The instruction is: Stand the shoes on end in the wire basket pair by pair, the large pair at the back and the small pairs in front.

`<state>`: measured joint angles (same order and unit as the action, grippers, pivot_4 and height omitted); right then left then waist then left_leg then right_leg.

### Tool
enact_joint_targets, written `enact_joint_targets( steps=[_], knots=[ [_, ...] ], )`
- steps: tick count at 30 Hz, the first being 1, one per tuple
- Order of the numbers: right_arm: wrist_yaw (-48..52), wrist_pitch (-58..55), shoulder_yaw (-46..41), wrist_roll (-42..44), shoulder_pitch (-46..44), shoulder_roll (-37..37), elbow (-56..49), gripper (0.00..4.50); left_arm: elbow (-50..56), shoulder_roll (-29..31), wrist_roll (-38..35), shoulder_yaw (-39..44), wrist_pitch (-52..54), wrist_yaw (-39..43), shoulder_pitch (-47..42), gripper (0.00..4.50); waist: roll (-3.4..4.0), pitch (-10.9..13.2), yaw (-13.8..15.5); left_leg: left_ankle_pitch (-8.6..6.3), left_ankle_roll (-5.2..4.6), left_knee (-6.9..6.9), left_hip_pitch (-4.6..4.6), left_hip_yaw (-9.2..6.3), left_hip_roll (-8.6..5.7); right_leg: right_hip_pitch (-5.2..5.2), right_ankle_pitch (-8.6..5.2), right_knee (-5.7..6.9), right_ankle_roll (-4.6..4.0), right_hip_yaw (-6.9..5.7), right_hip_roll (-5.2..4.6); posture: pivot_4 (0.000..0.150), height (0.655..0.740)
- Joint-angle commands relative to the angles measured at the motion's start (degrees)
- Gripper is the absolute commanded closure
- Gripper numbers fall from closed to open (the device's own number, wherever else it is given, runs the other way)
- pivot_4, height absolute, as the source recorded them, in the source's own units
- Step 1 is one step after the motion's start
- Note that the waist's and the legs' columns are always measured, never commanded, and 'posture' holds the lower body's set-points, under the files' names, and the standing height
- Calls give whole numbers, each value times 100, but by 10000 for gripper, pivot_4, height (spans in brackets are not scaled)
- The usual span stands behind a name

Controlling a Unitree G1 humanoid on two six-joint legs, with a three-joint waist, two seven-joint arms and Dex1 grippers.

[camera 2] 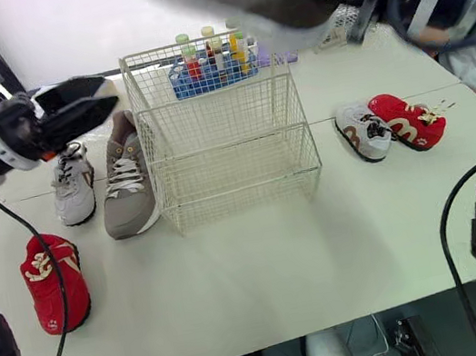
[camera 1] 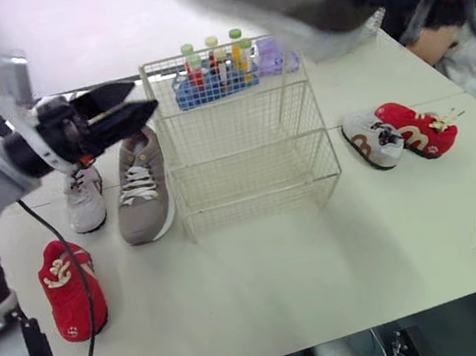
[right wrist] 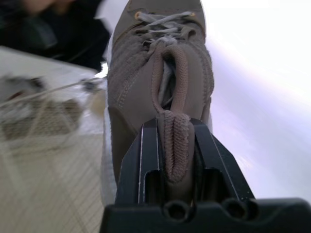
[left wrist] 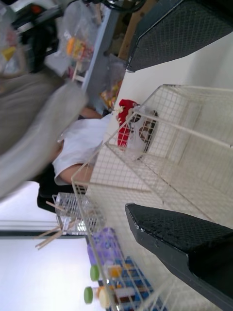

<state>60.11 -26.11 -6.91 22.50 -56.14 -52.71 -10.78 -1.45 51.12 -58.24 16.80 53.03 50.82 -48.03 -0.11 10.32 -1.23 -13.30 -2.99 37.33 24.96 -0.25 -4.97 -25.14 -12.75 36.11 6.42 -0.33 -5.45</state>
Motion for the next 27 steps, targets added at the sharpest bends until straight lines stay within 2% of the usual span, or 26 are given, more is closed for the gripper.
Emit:
enact_joint_targets(
  steps=[1, 7, 16, 19, 22, 27],
  knots=[
    [739, 1247, 250, -290, -466, -154, 399, 43264, -398, 454, -76, 227, 279, 337, -442, 0, 2, 2, 13, 0, 0, 1, 0, 0, -1, -1, 0, 1, 0, 0, -1, 1500, 7400],
    [1247, 2945, 794, -900, -836, 50, 1204, 43264, -771, 882, -19, 124, 803, 612, -797, 0, -1, 5, 64, 16, 32, -1, 0, -1, -4, -5, 0, 0, 0, 1, -7, 1500, 7400],
    [1415, 4086, 1082, -1083, -1430, 691, 1741, 43264, -401, 812, 324, -338, 818, 1020, -428, 0, -2, 6, 37, 22, 45, -11, 0, -2, -3, -17, 0, 10, 0, 7, -9, 1500, 7400],
    [1459, 4141, 1103, -1054, -1585, 761, 1828, 43264, -350, 770, 458, -418, 709, 1112, -336, 0, -3, 6, 41, 22, 46, -12, 1, -2, -3, -17, 0, 10, 0, 8, -9, 1500, 7400],
    [1499, 4120, 1104, -1026, -1689, 775, 1848, 43274, -360, 725, 540, -435, 696, 1156, -339, 8703, -4, 7, 51, 22, 46, -11, 1, -3, -4, -16, 0, 9, -1, 8, -10, 1500, 7400],
    [1591, 4100, 1107, -1037, -1749, 729, 1899, 43274, -462, 532, 519, -279, 708, 1025, -463, 32707, -4, 7, 47, 22, 46, -10, 1, -3, -4, -17, 0, 10, -1, 8, -9, 1500, 7400]
  ],
)
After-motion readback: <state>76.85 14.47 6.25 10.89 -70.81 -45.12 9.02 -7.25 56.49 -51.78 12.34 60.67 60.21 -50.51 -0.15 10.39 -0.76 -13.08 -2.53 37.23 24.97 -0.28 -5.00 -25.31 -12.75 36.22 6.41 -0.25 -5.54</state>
